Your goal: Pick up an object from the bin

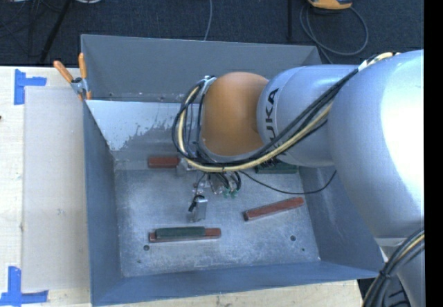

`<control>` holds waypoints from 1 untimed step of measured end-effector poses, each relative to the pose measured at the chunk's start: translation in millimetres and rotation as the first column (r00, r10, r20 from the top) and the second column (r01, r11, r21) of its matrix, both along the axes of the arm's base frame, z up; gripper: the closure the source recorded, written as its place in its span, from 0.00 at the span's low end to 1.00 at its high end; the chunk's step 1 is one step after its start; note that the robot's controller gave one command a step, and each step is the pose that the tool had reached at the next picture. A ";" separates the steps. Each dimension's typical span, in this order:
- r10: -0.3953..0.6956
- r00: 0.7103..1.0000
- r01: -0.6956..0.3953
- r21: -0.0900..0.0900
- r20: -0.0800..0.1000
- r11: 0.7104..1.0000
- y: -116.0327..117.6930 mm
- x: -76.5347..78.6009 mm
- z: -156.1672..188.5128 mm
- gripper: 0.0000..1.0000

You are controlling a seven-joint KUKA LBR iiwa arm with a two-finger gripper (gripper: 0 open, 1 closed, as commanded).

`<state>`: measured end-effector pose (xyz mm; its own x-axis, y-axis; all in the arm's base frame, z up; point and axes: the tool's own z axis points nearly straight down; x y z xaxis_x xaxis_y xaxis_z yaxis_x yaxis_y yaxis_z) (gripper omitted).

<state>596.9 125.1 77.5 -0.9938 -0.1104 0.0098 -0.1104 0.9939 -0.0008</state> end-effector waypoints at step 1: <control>0.090 0.996 -0.090 0.001 0.010 0.996 -21.8 -41.3 61.6 0.00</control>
Offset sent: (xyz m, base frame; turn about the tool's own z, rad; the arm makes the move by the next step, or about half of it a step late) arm -0.0413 -0.0216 0.0596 -0.0908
